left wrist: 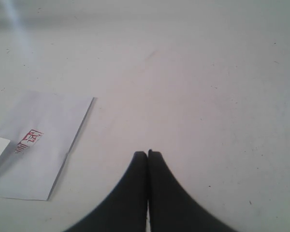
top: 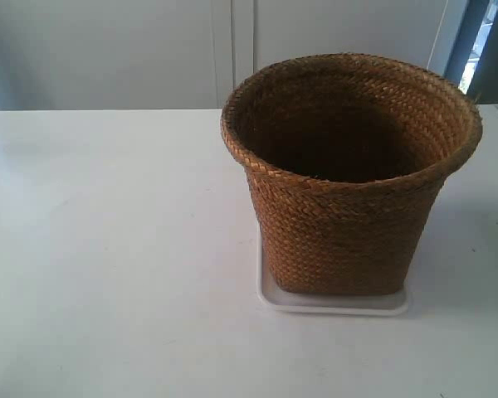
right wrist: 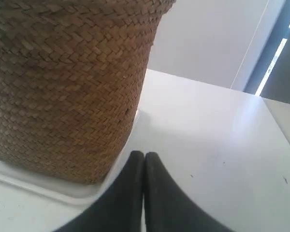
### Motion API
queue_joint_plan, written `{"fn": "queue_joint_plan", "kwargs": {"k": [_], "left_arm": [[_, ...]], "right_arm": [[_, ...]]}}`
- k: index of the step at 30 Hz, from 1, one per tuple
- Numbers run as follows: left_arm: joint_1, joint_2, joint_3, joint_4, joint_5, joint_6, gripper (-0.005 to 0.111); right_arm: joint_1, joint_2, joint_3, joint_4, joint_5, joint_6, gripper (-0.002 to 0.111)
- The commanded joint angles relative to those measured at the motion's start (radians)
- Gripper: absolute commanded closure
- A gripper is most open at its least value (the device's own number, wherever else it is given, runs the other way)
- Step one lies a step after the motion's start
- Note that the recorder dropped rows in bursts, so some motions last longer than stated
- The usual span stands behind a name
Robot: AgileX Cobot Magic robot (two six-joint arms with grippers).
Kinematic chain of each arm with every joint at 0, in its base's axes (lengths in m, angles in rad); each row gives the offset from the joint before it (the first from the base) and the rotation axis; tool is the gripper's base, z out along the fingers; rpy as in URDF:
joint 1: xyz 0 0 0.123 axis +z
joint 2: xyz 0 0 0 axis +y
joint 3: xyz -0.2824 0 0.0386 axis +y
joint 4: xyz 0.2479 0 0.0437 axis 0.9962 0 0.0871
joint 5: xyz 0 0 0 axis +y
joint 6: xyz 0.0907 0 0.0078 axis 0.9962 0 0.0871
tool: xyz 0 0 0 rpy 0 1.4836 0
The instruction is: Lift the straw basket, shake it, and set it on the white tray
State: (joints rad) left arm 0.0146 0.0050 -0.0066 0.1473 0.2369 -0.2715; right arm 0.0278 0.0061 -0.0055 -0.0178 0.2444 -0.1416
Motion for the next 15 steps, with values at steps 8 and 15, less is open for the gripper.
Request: {"fn": "queue_joint_plan", "kwargs": {"k": [8, 15], "left_arm": [[-0.005, -0.005, 0.007, 0.0, 0.0, 0.002, 0.106], [-0.005, -0.005, 0.007, 0.0, 0.0, 0.002, 0.106]], "right_arm": [[-0.007, -0.006, 0.005, 0.006, 0.064, 0.105, 0.108], [-0.007, -0.006, 0.005, 0.006, 0.068, 0.105, 0.108]]}}
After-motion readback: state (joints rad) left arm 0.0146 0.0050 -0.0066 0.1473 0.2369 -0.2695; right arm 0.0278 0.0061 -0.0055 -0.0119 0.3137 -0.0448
